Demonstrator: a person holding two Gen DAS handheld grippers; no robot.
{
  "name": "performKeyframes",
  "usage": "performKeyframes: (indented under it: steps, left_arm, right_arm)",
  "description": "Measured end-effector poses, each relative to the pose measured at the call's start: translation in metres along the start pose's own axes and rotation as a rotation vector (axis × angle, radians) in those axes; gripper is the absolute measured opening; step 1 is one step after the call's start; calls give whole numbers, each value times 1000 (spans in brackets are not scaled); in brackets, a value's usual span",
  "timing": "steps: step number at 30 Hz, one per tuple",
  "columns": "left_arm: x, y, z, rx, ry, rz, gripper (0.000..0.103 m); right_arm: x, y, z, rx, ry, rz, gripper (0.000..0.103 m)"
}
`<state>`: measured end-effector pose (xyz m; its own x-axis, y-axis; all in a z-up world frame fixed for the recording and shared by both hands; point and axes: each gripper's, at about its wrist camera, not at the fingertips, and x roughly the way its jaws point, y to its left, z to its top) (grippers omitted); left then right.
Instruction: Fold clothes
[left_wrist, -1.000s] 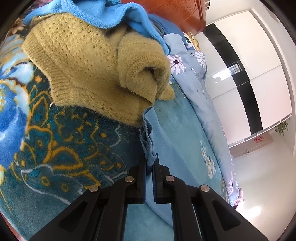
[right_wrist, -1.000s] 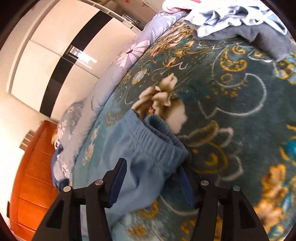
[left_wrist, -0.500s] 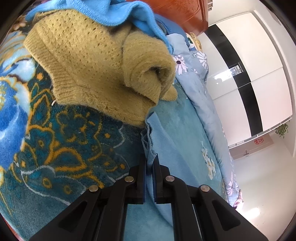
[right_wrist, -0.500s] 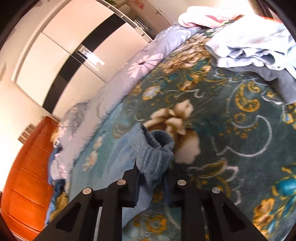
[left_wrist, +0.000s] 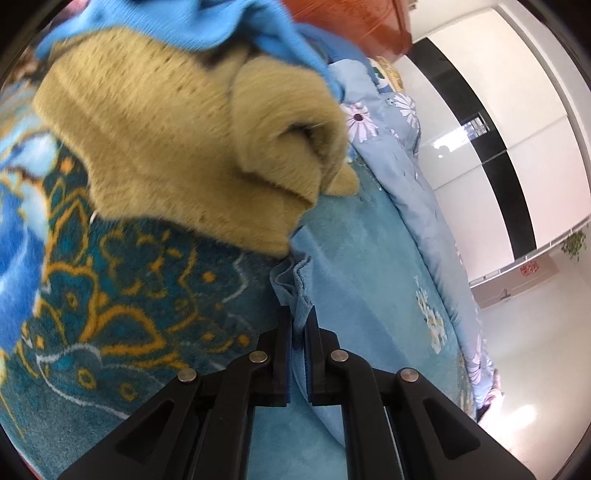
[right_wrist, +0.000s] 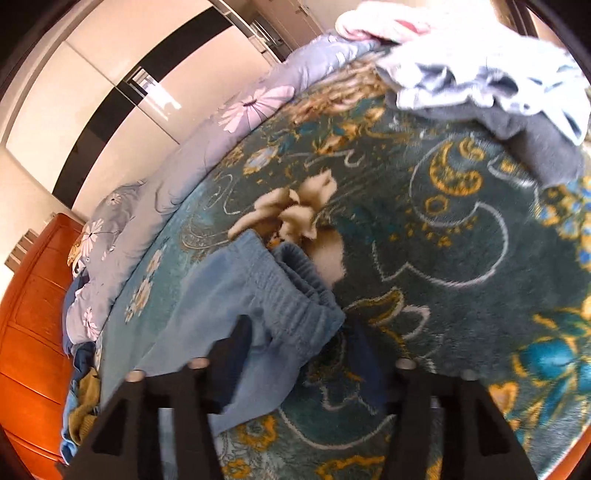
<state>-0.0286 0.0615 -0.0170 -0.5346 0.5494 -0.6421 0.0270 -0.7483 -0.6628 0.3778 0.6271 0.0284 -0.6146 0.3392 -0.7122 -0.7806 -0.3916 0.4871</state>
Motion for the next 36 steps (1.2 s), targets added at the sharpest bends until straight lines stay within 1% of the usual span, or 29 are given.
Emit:
performKeyframes:
  steps: [1, 3, 5, 7, 9, 12, 14, 17, 19, 22, 23, 25, 27, 30, 33, 35, 36]
  left_arm:
    - [-3, -6, 1, 16, -5, -6, 4]
    - [-8, -21, 2, 52, -15, -21, 4]
    - [-16, -40, 1, 98, -27, -50, 4]
    - [-22, -62, -2, 139, -29, -92, 4]
    - [-27, -89, -8, 199, -21, -133, 4]
    - [-28, -131, -20, 268, 6, -211, 4]
    - [-23, -159, -31, 309, 31, -255, 4]
    - [-17, -195, -51, 384, 84, -296, 4]
    - [-8, -221, -71, 423, 141, -338, 4]
    - [3, -259, -109, 519, 225, -385, 4]
    - [9, -273, -124, 553, 264, -401, 4]
    - [17, -293, -150, 618, 326, -403, 4]
    - [28, -310, -181, 697, 393, -388, 4]
    - [48, -324, -223, 807, 474, -336, 5]
    - [76, -314, -256, 854, 563, -239, 5]
    - [90, -305, -271, 859, 627, -178, 5]
    - [95, -303, -274, 850, 651, -163, 5]
  right_arm:
    - [-6, 1, -1, -11, -13, -8, 72]
    - [-19, 5, -4, -37, -40, -24, 80]
    - [-32, 9, -9, -68, -62, -34, 85]
    - [-44, 14, -16, -101, -80, -30, 85]
    - [-48, 17, -21, -118, -79, -22, 86]
    - [-45, 21, -30, -139, -51, -2, 86]
    - [-45, 22, -34, -139, -41, 14, 86]
    - [-47, 25, -38, -148, -45, 40, 86]
    - [-49, 27, -39, -157, -46, 54, 86]
    - [-50, 28, -42, -172, -48, 67, 86]
    - [-49, 28, -43, -173, -49, 69, 86]
    - [-47, 25, -45, -169, -42, 69, 86]
    - [-45, 20, -47, -163, -33, 66, 86]
    - [-43, 12, -50, -152, -23, 64, 86]
    - [-41, 5, -52, -138, -13, 61, 86]
    - [-41, 2, -54, -130, -9, 63, 86]
    - [-41, 1, -55, -131, -7, 63, 86]
